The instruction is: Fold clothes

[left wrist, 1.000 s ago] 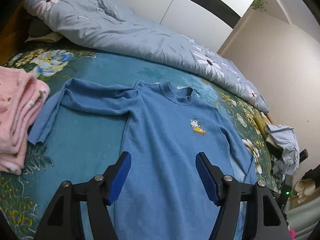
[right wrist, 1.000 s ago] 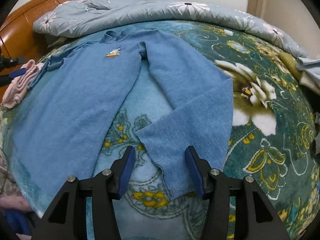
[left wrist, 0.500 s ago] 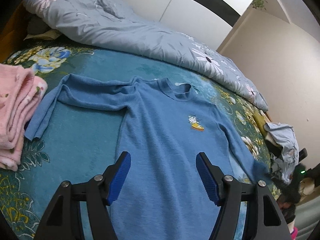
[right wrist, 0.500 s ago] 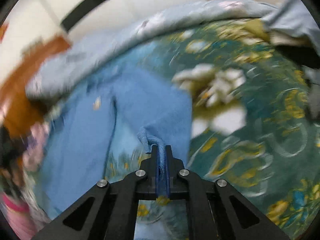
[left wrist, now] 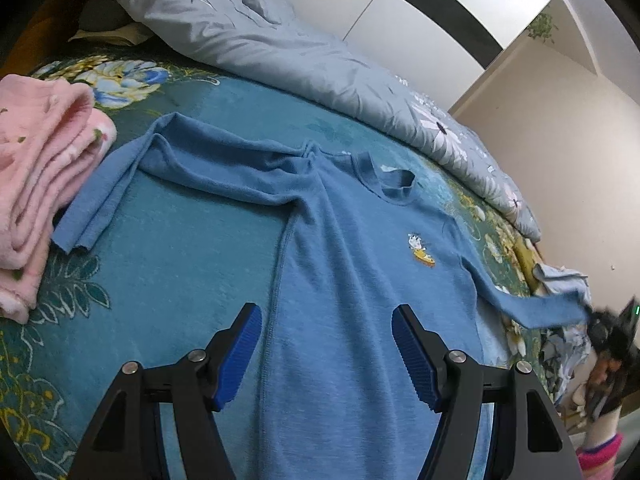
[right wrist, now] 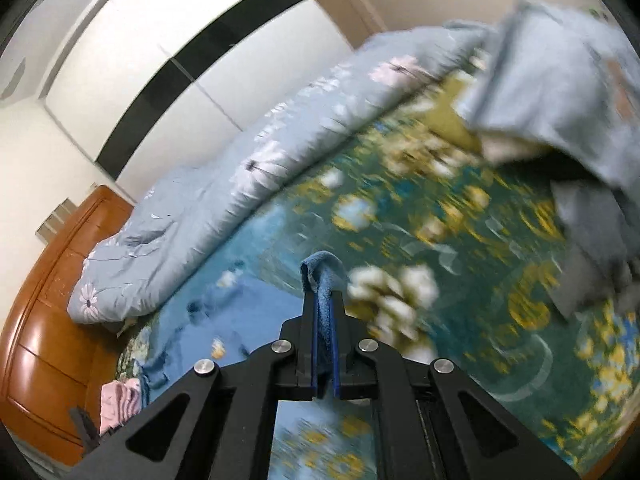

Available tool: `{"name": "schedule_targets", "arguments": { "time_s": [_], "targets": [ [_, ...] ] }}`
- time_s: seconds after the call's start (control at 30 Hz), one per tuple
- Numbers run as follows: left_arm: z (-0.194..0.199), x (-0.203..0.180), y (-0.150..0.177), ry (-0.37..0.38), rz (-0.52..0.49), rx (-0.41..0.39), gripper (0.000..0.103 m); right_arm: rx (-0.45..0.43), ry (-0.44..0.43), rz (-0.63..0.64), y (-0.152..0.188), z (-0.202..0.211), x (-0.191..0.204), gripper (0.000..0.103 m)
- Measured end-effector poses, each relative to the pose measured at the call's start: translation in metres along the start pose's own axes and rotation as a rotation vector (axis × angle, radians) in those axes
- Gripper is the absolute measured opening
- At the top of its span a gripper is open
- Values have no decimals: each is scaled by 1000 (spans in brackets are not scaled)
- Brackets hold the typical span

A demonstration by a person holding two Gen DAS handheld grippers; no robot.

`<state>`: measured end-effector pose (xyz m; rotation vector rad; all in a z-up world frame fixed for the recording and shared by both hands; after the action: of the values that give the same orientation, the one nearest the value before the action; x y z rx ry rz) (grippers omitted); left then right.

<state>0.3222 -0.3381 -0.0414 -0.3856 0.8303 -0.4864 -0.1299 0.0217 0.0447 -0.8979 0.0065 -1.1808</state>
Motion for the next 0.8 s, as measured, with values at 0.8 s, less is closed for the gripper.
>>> {"name": "schedule_targets", "arguments": {
  "time_s": [0.8],
  "targets": [
    [20,93,-10,11,159,-9,72,376,-147,534,145,-244,373,5]
  ]
}}
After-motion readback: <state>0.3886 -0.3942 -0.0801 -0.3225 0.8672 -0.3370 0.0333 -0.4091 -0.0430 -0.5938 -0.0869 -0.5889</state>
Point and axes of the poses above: each gripper's, at about its wrist camera, not at the fingertips, and z roughly against the way its jaws point, x to its left, y to its underside, the point moved 1 cm from there along -z, roughly the way its jaws point, and after that the axes turned 9 degrees about y, right-handed, at the moved point
